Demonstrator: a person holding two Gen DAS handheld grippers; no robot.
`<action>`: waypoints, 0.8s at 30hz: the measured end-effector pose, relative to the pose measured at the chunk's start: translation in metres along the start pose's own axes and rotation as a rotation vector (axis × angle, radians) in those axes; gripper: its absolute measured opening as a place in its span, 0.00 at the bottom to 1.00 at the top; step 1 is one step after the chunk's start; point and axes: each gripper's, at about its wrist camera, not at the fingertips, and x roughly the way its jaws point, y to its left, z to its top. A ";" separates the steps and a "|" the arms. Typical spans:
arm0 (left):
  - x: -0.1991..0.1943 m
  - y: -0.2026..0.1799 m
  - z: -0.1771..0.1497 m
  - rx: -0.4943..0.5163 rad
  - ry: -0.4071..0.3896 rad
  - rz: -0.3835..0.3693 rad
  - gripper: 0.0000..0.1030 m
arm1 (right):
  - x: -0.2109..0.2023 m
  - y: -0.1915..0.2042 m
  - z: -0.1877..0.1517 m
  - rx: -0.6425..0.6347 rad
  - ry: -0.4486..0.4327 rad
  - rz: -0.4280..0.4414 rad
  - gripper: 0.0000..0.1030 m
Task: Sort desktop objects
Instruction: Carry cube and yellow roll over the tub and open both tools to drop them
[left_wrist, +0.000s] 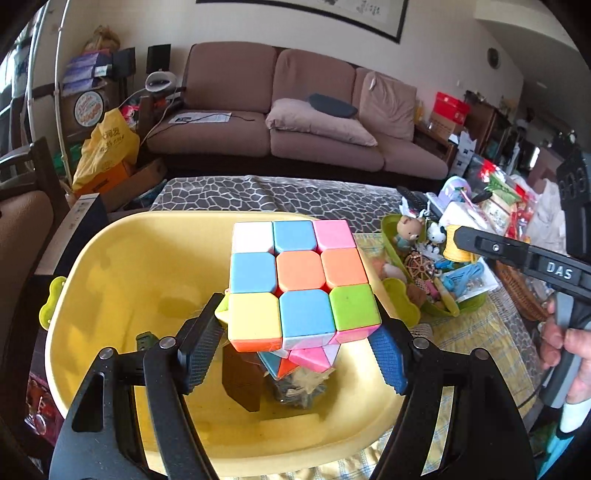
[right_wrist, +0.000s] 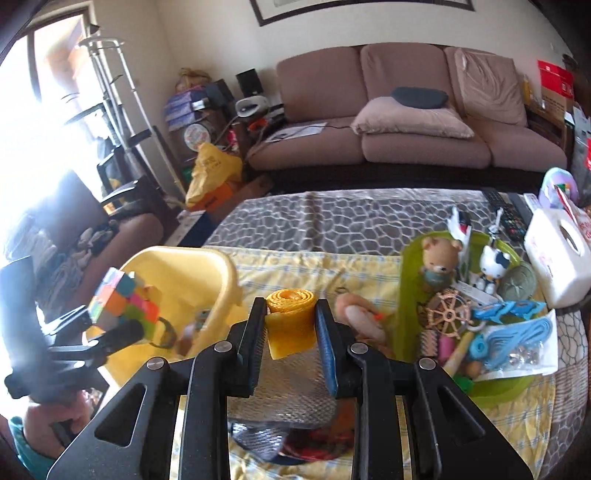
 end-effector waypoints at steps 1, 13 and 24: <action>0.002 0.005 -0.001 -0.003 0.008 0.013 0.69 | 0.003 0.013 0.001 -0.017 0.001 0.027 0.25; 0.022 0.041 -0.019 0.008 0.105 0.162 0.69 | 0.067 0.108 -0.022 -0.203 0.108 0.096 0.25; 0.008 0.061 -0.014 -0.061 0.064 0.171 0.68 | 0.083 0.113 -0.032 -0.236 0.135 0.077 0.27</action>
